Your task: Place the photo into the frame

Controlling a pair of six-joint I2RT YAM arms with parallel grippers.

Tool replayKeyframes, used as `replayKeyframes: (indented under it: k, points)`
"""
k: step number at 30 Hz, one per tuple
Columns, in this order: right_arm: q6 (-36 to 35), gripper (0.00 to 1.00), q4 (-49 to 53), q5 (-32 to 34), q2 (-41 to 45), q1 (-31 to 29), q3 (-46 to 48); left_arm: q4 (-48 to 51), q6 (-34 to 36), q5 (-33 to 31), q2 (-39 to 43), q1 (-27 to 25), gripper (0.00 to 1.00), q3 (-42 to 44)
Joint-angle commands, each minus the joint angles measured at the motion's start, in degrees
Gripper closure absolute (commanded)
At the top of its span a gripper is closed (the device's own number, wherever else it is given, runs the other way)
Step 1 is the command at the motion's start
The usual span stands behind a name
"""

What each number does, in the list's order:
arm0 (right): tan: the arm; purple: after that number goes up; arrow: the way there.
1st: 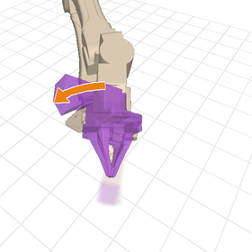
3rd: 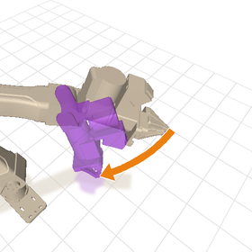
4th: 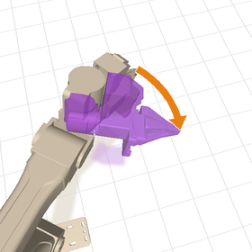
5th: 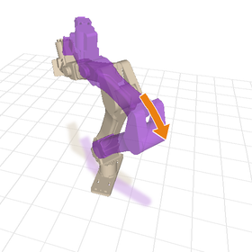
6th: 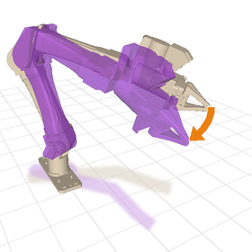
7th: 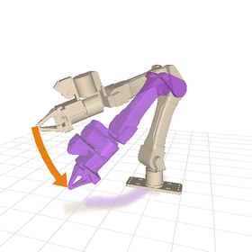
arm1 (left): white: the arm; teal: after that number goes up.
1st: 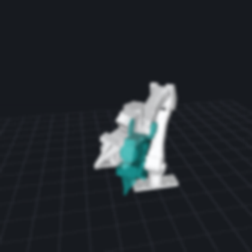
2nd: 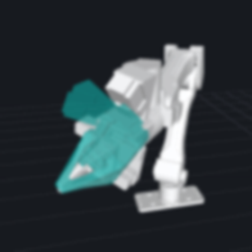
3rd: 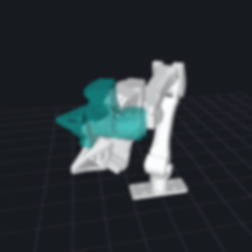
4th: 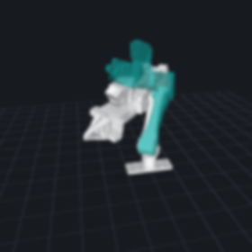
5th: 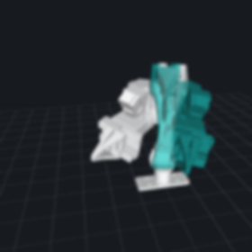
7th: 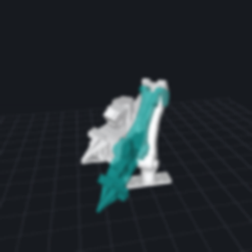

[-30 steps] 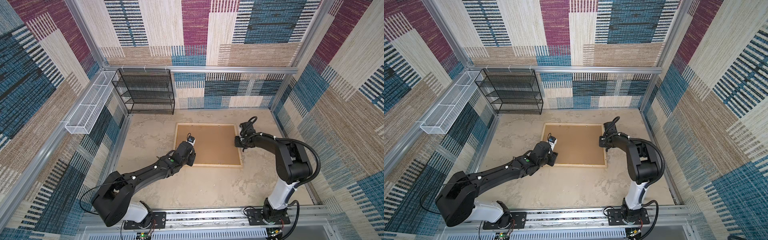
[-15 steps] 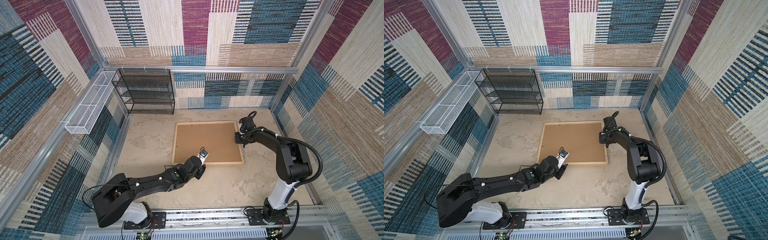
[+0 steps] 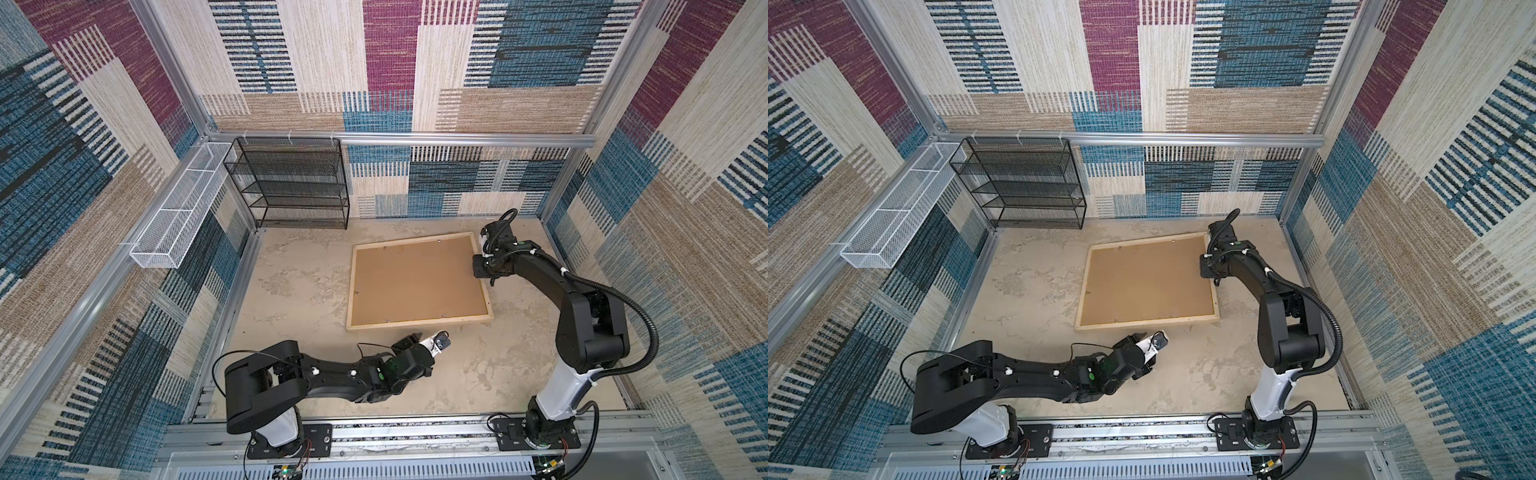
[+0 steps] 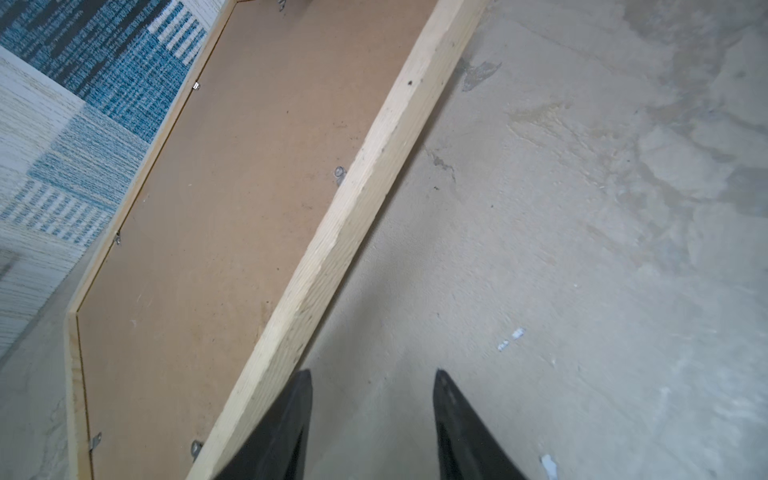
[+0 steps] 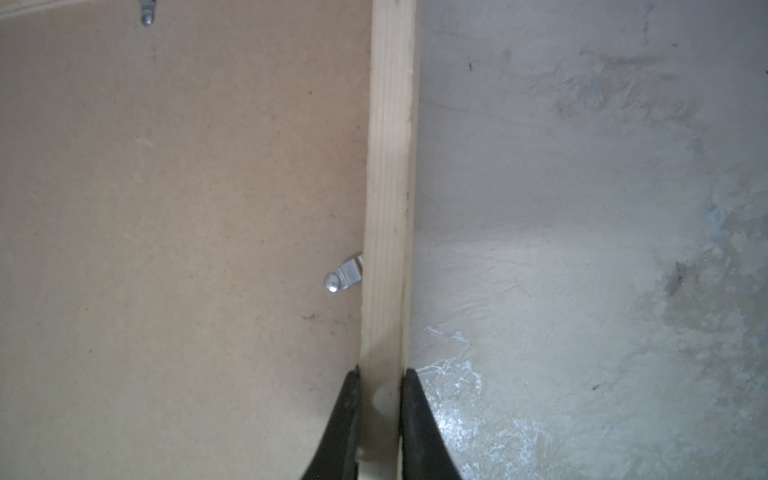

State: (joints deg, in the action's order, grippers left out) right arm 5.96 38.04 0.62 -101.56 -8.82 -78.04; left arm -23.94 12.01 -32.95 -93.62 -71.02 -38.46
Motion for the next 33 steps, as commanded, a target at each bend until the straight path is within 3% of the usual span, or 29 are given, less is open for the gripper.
replayKeyframes:
  k: [1, 7, 15, 21, 29, 33]
  points:
    - [-0.1, 0.98, -1.1, -0.4, 1.4, 0.0, -0.6, -6.8, 6.9, -6.6, -2.5, -0.4, 0.49, -1.1]
    - [-0.3, 0.99, -0.8, -0.6, 2.3, 0.0, 0.1, -15.0, 15.4, -12.6, -8.8, -0.3, 0.47, -3.0]
    - [-0.8, 1.00, 0.1, -0.8, 3.3, 0.1, 0.3, -21.2, 23.1, -14.3, -15.0, 0.0, 0.47, -5.5]
    - [-0.8, 1.00, -0.1, -0.6, 4.5, 0.0, 1.5, -35.3, 33.7, -18.8, -21.3, 0.5, 0.45, -5.8]
    - [-0.7, 1.00, -0.3, -0.4, 4.9, 0.0, 2.4, -41.7, 38.7, -19.9, -24.2, 1.2, 0.46, -6.7]
    - [-0.7, 1.00, -0.4, -0.4, 4.8, 0.0, 2.5, -43.3, 40.7, -20.4, -25.3, 1.1, 0.53, -6.8]
